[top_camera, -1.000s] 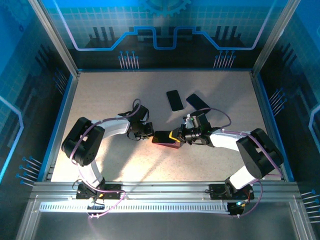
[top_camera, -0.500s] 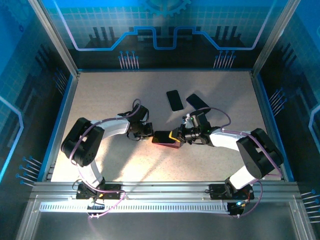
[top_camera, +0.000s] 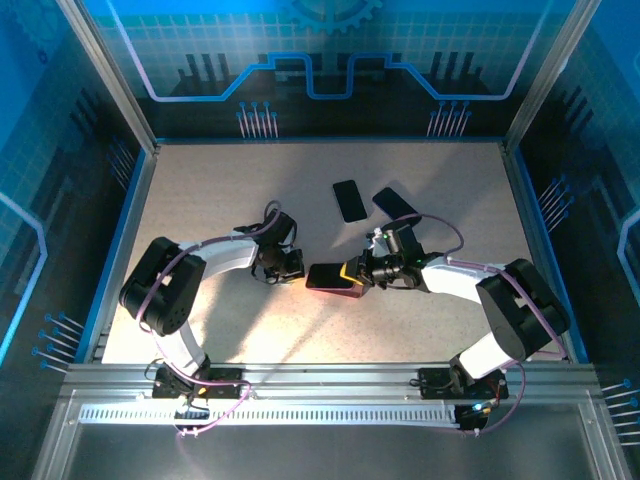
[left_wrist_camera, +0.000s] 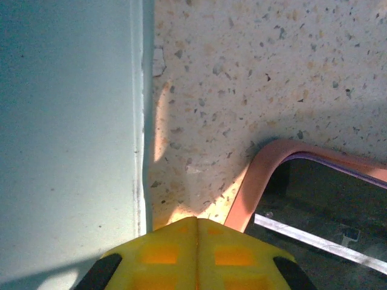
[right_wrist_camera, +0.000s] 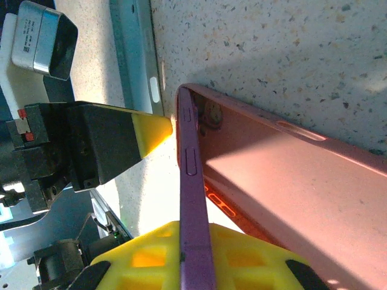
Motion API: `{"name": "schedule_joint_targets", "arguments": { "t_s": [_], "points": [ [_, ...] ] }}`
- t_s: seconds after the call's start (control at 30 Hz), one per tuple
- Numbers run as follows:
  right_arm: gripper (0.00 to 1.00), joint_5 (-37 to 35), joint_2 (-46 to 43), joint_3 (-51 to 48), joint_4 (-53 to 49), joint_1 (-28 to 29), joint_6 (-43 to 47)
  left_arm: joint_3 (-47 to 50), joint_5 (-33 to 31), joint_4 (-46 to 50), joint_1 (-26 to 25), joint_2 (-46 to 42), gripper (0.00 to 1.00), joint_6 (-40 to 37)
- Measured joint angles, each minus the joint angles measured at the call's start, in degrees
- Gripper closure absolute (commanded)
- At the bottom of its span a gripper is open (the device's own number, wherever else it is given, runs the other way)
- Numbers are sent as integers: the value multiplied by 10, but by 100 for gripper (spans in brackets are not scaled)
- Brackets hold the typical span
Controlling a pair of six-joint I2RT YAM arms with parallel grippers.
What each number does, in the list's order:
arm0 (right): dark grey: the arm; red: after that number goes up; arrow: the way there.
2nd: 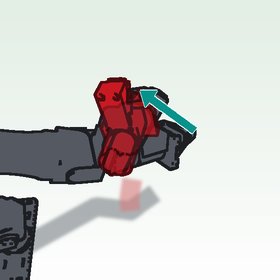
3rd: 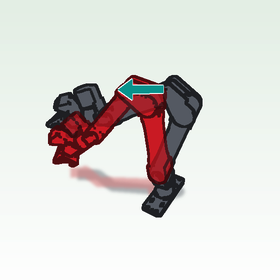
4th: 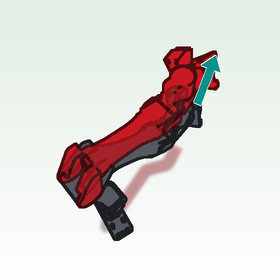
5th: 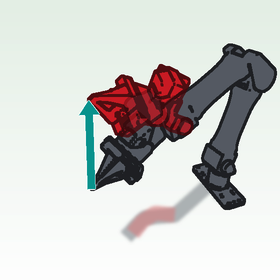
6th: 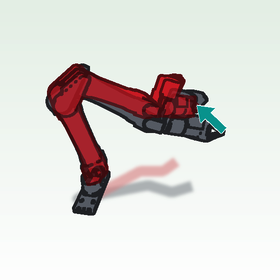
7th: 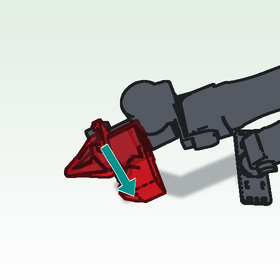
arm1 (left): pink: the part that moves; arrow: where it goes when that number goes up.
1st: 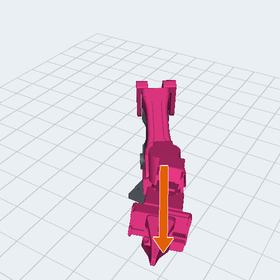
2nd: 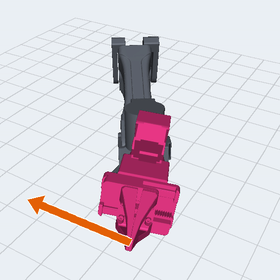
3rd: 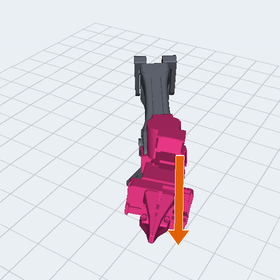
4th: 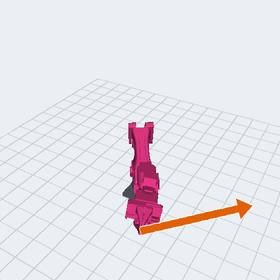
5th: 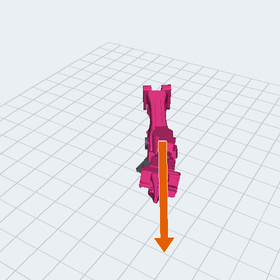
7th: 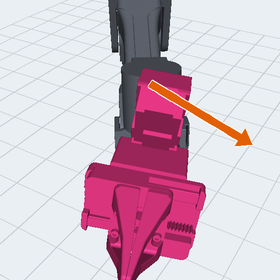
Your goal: Put the phone into the phone case
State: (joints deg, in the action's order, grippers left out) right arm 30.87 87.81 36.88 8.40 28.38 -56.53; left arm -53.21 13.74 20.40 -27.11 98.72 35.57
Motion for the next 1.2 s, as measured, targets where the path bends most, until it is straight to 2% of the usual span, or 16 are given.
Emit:
{"name": "schedule_joint_targets", "arguments": {
  "t_s": [1.2],
  "points": [
    [100, -2, 0, -21, 37, 2, -27, -17, -9, 24, -30, 15, 93, -14]
  ]
}}
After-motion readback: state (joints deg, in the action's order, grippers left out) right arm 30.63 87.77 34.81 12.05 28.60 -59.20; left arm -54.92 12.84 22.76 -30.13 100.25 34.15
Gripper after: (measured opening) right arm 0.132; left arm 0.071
